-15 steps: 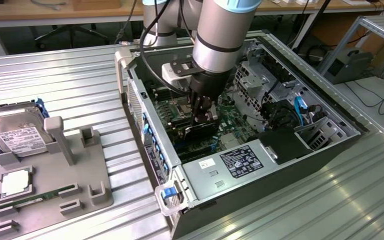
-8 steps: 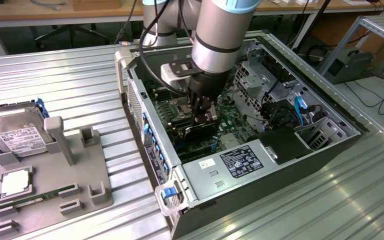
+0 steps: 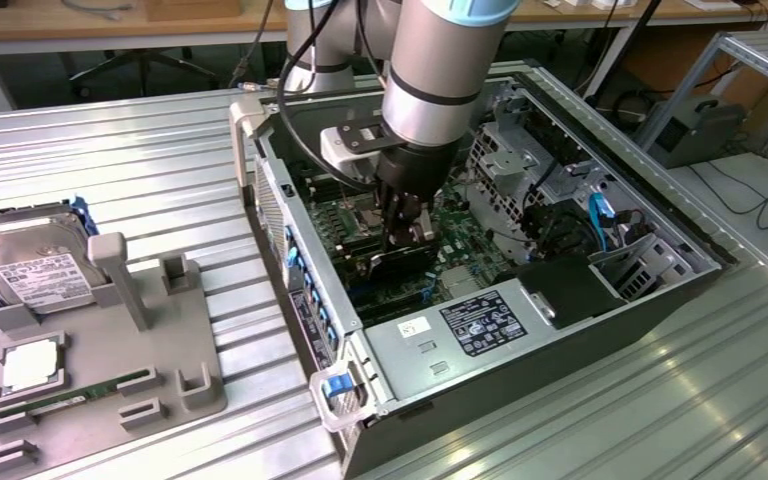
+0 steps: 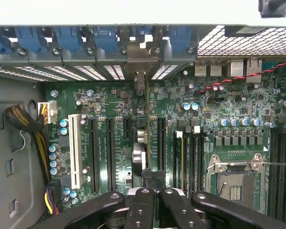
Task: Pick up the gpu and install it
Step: 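Press down on the gpu until it lock into place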
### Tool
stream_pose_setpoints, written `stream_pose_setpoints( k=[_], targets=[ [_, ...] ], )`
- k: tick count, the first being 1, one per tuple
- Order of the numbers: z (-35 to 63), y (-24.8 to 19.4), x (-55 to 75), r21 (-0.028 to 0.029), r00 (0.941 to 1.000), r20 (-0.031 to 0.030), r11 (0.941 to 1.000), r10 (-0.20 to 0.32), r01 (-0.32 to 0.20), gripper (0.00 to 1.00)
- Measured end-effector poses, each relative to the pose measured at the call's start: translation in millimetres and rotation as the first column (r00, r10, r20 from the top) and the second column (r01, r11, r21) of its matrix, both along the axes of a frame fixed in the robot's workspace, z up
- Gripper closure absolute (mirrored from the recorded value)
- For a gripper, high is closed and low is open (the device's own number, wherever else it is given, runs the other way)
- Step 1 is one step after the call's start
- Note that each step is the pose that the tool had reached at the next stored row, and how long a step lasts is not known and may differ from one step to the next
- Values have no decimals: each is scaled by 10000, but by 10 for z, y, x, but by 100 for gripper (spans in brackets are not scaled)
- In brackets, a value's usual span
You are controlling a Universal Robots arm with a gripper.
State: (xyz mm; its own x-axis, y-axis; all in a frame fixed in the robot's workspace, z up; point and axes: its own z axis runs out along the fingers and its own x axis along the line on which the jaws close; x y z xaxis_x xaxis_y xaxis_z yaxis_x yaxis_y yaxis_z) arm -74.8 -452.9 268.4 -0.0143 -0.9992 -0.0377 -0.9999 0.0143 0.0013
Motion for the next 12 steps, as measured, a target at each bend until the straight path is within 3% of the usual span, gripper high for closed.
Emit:
stream_pose_setpoints(
  k=[7,9,12],
  targets=[
    [31,3,0,-1,10000,12,10000,-3,3,89],
    [105,1,0,-73,10000,3,10000,-1,1,89],
    [169,1,0,-104,10000,2,9999,-1,1,89]
  ],
)
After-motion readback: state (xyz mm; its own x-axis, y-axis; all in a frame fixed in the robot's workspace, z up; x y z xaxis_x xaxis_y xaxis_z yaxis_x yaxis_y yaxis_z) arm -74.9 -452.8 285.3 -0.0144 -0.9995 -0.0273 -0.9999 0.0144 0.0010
